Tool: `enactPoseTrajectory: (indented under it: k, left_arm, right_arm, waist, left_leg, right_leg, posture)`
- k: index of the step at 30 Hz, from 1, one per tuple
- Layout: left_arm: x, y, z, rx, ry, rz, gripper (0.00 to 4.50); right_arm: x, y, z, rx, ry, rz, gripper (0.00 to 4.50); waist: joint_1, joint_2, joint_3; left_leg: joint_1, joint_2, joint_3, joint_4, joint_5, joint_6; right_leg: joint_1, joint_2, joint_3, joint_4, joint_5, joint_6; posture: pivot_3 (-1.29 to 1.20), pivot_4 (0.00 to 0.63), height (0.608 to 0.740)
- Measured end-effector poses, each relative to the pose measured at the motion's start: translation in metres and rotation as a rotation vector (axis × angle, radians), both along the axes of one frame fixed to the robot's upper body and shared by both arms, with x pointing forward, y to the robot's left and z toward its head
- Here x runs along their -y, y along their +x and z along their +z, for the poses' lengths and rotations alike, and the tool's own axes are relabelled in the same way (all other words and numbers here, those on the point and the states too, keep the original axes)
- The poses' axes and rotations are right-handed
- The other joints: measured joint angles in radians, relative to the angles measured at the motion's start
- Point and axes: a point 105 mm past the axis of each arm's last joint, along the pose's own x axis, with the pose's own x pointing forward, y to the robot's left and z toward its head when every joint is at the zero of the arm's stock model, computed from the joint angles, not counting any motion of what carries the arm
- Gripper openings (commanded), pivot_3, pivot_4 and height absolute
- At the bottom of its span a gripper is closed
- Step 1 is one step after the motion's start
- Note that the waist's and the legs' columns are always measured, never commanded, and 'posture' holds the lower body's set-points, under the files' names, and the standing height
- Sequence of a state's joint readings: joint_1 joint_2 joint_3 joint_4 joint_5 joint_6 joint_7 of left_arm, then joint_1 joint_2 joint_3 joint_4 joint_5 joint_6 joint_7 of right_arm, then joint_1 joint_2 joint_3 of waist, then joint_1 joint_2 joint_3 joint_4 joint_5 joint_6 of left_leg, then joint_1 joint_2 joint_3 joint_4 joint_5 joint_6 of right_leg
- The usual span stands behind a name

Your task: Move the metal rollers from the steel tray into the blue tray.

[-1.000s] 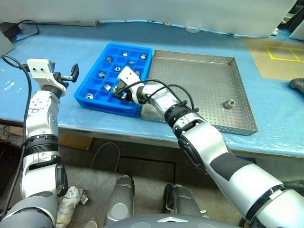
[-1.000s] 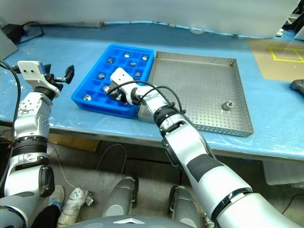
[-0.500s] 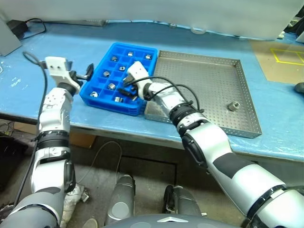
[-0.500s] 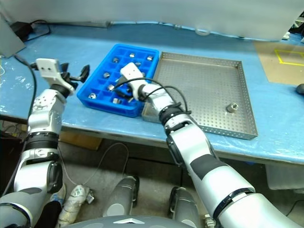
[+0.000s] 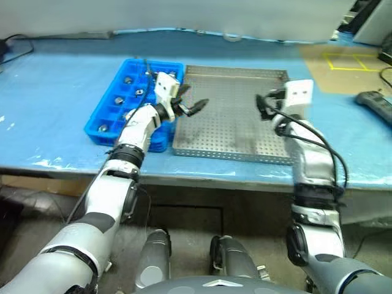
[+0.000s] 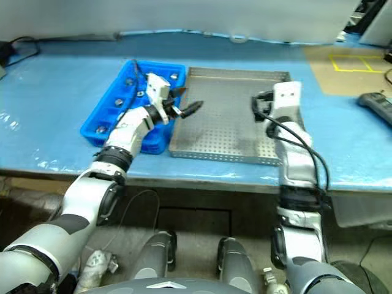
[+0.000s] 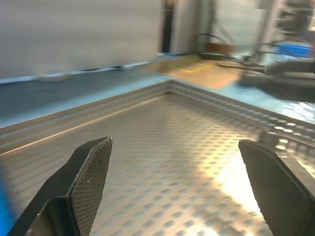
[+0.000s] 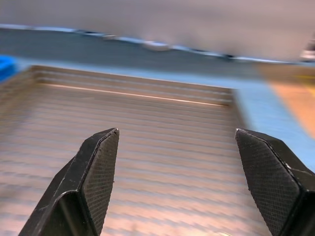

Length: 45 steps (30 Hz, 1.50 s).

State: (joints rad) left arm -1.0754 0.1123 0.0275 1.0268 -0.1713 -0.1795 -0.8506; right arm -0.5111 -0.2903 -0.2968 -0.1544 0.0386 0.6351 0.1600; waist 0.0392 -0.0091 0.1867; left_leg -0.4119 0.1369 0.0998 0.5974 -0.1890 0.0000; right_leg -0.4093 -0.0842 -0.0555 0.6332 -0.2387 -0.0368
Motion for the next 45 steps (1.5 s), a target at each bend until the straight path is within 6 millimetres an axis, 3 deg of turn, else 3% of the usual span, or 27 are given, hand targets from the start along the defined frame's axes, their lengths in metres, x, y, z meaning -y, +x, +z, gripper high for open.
enactPoseTrajectory:
  k: [4, 9, 14, 25, 33, 39, 44, 45]
  left_arm:
    - [0.018, -0.005, 0.008, 0.035, 0.011, -0.069, 4.5]
    - [0.029, -0.012, -0.002, 0.021, 0.024, -0.116, 4.5]
    - [0.02, -0.011, -0.014, -0.003, 0.041, -0.096, 4.5]
    - [0.002, -0.007, -0.018, 0.016, 0.047, -0.02, 4.5]
    - [-0.015, -0.006, -0.02, 0.027, 0.055, 0.031, 4.5]
    - [-0.021, -0.005, -0.011, 0.045, 0.055, 0.048, 4.5]
    - [-0.024, -0.006, -0.015, 0.036, 0.056, 0.056, 4.5]
    - [-0.025, -0.006, -0.016, 0.03, 0.058, 0.061, 4.5]
  right_arm:
    - [0.026, -0.026, -0.027, -0.11, 0.063, -0.1, 3.91]
    - [0.021, -0.028, -0.029, -0.146, 0.109, -0.071, 3.91]
    - [0.022, -0.013, -0.031, -0.163, 0.138, -0.136, 3.91]
    - [0.012, 0.033, -0.058, -0.292, 0.336, -0.204, 3.91]
    - [0.009, 0.055, -0.056, -0.266, 0.349, -0.223, 3.91]
    - [-0.008, 0.062, -0.087, -0.38, 0.304, -0.182, 3.91]
    - [-0.007, 0.067, -0.089, -0.379, 0.276, -0.215, 3.91]
    - [-0.007, 0.067, -0.089, -0.375, 0.274, -0.217, 3.74]
  waist:
    - [-0.036, 0.001, 0.0]
    - [-0.054, 0.002, 0.0]
    - [-0.052, 0.002, 0.0]
    - [-0.041, 0.003, 0.0]
    - [-0.026, 0.003, 0.0]
    - [-0.009, 0.004, 0.0]
    - [0.004, 0.004, 0.0]
    - [0.005, 0.004, 0.0]
  left_leg:
    - [0.016, 0.002, 0.003, -0.015, 0.002, -0.004]
    - [0.019, 0.007, 0.013, -0.018, 0.006, 0.001]
    - [0.019, 0.01, 0.023, -0.018, 0.006, 0.005]
    - [0.016, 0.011, 0.023, -0.018, 0.005, 0.011]
    - [0.017, 0.013, 0.024, -0.017, 0.005, 0.01]
    - [0.015, 0.015, 0.025, -0.017, 0.008, 0.009]
    - [0.014, 0.016, 0.025, -0.017, 0.009, 0.007]
    - [0.014, 0.016, 0.025, -0.017, 0.009, 0.007]
  right_leg:
    - [0.013, 0.006, 0.005, -0.017, 0.003, -0.002]
    - [0.014, 0.007, 0.007, -0.019, 0.002, -0.009]
    - [0.013, 0.007, 0.007, -0.02, 0.002, -0.011]
    - [0.01, 0.006, 0.007, -0.018, 0.003, -0.013]
    - [0.009, 0.007, 0.007, -0.015, 0.003, -0.014]
    - [0.008, 0.007, 0.006, -0.014, 0.004, -0.015]
    - [0.007, 0.007, 0.005, -0.014, 0.004, -0.015]
    - [0.007, 0.007, 0.005, -0.014, 0.004, -0.015]
  posture:
    - [-0.3, 0.15, 0.74]
    - [-0.29, 0.15, 0.74]
    - [-0.25, 0.15, 0.74]
    - [-0.13, 0.15, 0.74]
    - [-0.07, 0.15, 0.74]
    - [-0.05, 0.15, 0.74]
    - [-0.03, 0.15, 0.74]
    - [-0.03, 0.15, 0.74]
